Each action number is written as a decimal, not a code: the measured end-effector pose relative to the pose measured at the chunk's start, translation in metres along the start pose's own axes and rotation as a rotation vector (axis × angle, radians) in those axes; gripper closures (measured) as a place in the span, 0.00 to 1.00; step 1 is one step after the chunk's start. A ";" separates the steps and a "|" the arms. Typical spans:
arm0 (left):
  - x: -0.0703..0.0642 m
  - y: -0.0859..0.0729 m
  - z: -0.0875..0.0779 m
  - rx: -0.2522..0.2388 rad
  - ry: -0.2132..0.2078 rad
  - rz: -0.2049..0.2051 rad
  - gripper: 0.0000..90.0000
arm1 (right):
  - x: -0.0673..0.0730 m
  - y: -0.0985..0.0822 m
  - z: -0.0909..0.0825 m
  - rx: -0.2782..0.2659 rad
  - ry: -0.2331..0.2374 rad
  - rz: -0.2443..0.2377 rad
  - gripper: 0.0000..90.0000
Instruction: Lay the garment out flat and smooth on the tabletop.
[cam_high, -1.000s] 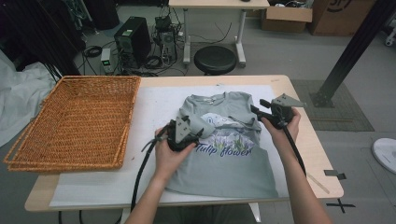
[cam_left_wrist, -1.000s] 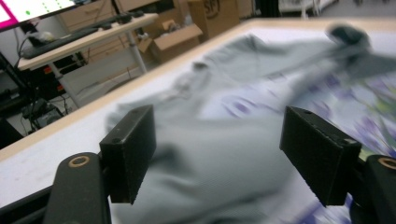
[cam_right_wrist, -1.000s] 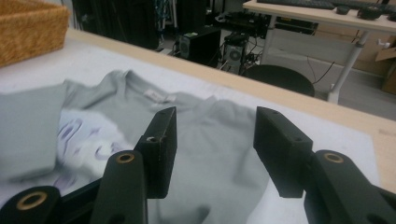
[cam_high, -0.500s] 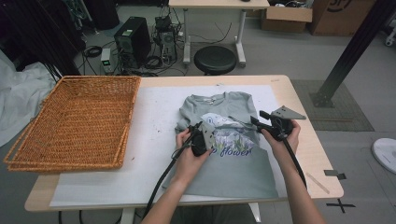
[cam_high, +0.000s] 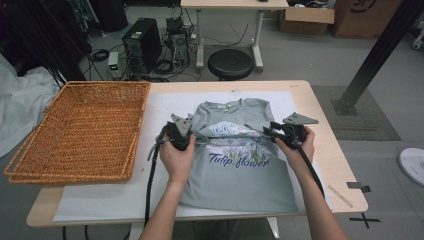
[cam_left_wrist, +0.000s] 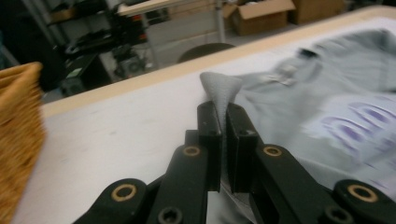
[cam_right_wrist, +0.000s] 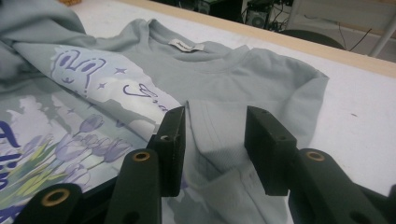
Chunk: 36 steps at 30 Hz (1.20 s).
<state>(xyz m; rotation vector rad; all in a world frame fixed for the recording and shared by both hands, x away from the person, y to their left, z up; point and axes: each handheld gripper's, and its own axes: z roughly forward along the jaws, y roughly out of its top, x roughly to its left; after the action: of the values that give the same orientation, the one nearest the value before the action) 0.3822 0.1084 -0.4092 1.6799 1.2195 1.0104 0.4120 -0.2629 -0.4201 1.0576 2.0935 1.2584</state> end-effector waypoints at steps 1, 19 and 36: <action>0.006 0.000 0.001 0.010 0.019 -0.006 0.96 | 0.001 0.003 0.004 0.013 -0.006 -0.005 0.64; 0.028 0.006 -0.011 -0.032 0.141 -0.051 0.68 | 0.010 0.022 0.077 0.341 -0.079 -0.174 0.97; 0.022 -0.003 0.005 -0.019 0.044 -0.084 0.58 | -0.098 -0.013 -0.012 0.123 -0.418 0.339 0.95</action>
<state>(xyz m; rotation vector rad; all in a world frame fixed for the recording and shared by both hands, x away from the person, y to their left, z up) 0.3909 0.1290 -0.4103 1.5856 1.2946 1.0097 0.4564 -0.3518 -0.4251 1.6268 1.7359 0.9503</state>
